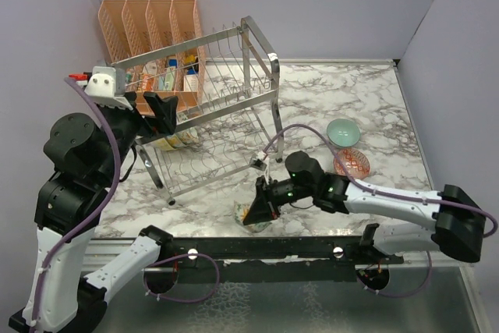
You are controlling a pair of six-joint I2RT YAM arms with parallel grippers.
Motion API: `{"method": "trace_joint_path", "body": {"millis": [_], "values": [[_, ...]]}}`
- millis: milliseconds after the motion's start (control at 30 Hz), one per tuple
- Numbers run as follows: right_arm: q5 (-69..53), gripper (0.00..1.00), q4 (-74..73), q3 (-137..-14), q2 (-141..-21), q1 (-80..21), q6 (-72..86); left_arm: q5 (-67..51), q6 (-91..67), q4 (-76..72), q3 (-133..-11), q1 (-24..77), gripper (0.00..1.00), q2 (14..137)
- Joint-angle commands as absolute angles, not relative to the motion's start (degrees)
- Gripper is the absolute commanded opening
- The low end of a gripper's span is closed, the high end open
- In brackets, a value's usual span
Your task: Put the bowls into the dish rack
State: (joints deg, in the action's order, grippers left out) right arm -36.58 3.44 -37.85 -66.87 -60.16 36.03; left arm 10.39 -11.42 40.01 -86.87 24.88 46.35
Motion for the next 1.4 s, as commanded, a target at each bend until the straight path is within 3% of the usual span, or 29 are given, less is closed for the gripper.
{"method": "trace_joint_path", "body": {"millis": [0,700,1367], "values": [[-43.03,0.01,20.38,-42.65,-74.24,-62.04,42.22,10.72,-11.99,40.84,-89.26,24.96,0.99,45.53],[-41.42,0.01,45.80,-60.39,-101.54,-62.12,61.66,9.58,-9.99,43.95,-92.89,24.97,0.99,45.33],[-28.53,0.01,54.25,-71.47,-116.34,-58.11,67.19,9.91,-8.71,44.12,-91.10,24.96,0.99,43.08]]}}
